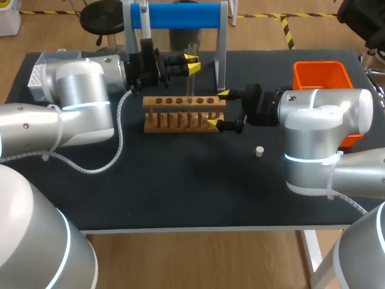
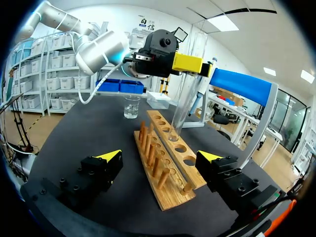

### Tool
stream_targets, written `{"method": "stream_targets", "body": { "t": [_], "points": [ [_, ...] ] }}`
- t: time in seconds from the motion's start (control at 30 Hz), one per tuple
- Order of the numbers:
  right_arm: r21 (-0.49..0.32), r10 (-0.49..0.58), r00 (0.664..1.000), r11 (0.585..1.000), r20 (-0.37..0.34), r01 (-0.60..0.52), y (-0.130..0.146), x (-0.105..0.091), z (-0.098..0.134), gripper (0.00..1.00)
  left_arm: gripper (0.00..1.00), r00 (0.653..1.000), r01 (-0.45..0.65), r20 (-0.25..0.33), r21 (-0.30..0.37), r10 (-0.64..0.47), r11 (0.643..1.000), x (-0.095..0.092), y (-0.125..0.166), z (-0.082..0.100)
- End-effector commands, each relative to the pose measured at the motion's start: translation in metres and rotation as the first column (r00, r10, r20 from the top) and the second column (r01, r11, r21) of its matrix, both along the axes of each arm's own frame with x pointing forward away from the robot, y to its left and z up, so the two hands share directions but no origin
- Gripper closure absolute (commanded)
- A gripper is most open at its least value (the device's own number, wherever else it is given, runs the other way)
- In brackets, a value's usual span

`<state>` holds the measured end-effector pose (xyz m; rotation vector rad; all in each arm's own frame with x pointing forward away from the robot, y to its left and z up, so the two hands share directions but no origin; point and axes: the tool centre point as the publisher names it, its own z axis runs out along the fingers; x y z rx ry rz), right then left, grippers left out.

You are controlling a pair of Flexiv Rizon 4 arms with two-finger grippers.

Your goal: Invert the test tube, pick up the pipette, mount the tip to pipette, aspirate from beaker and dispense into the tube, eject the tip, return the pipette, and cap with the stopper.

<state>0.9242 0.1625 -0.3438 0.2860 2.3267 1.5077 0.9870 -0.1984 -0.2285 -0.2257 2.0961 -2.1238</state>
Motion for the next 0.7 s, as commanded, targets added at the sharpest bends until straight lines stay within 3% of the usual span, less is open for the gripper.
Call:
{"method": "stream_targets", "body": {
  "t": [0.03, 0.7],
  "points": [
    [-0.001, -0.003, 1.000, 1.000, 0.001, 0.003, 0.0000, -0.0011, 0.0001, 0.00, 1.00, 1.000, 0.004, 0.005, -0.005, -0.004, 1.000, 0.0016, -0.0004, -0.0020],
    [-0.001, -0.003, 1.000, 1.000, 0.001, 0.003, 0.0000, -0.0011, 0.0001, 0.00, 1.00, 0.999, 0.010, 0.034, -0.017, -0.009, 1.000, 0.0072, -0.0020, -0.0043]
  ]
}}
